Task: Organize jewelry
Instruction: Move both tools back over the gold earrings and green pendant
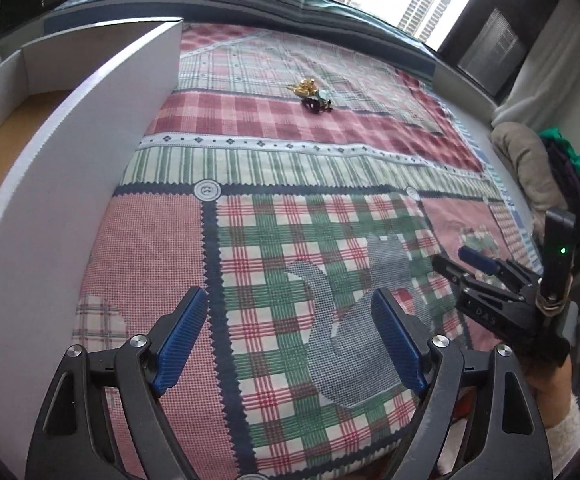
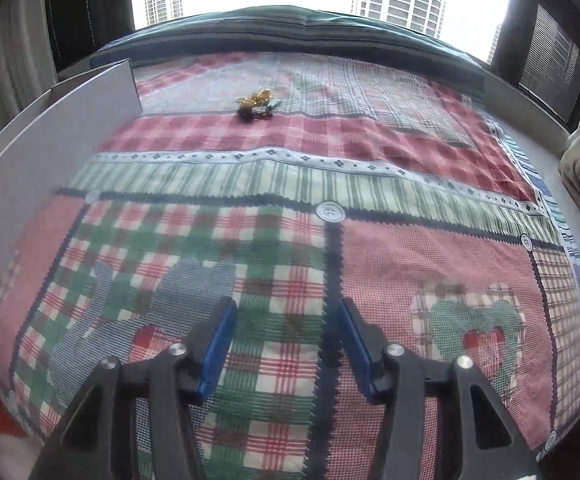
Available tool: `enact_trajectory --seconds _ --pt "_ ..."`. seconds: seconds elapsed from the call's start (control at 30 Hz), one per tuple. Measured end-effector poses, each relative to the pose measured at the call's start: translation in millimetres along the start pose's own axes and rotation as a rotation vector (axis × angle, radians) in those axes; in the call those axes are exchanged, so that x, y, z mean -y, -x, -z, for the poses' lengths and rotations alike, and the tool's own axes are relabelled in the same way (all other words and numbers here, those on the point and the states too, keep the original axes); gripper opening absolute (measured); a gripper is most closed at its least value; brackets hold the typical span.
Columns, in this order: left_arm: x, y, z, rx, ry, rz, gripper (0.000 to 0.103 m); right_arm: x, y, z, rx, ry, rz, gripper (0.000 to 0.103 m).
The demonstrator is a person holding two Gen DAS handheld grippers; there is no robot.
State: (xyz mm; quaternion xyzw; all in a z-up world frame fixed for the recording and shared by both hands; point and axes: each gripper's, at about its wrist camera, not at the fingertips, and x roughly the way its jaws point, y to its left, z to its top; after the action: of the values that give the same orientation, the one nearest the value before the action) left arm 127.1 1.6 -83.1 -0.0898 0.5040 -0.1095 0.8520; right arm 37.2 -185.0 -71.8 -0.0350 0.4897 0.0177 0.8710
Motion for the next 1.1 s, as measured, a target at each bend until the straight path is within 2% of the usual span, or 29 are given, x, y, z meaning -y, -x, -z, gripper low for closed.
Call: enact_trajectory --seconds 0.17,0.3,0.4,0.53,0.67,0.93,1.1 --pt "7.9 -42.0 0.3 -0.040 -0.041 -0.102 0.085 26.2 -13.3 22.4 -0.005 -0.071 0.009 0.054" --pt "11.7 -49.0 3.9 -0.026 -0.078 -0.159 0.091 27.5 -16.5 28.4 0.021 -0.068 0.029 0.069" --pt "12.9 -50.2 5.9 -0.025 -0.084 -0.164 0.100 30.0 -18.5 30.8 0.042 -0.084 0.025 0.075" --pt "22.9 -58.8 9.0 -0.036 -0.136 -0.227 0.103 31.2 -19.0 34.4 0.067 -0.087 0.022 0.077" --pt "24.4 -59.4 10.4 -0.039 -0.116 -0.242 0.103 31.7 -19.8 34.5 0.063 -0.082 0.015 0.080" --pt "24.1 -67.1 -1.5 -0.146 -0.101 -0.245 0.103 29.8 -21.1 30.8 -0.002 -0.096 0.022 0.083" --pt "25.4 -63.9 6.1 -0.085 -0.125 -0.238 0.103 28.4 -21.3 28.9 -0.025 -0.109 0.030 0.085"
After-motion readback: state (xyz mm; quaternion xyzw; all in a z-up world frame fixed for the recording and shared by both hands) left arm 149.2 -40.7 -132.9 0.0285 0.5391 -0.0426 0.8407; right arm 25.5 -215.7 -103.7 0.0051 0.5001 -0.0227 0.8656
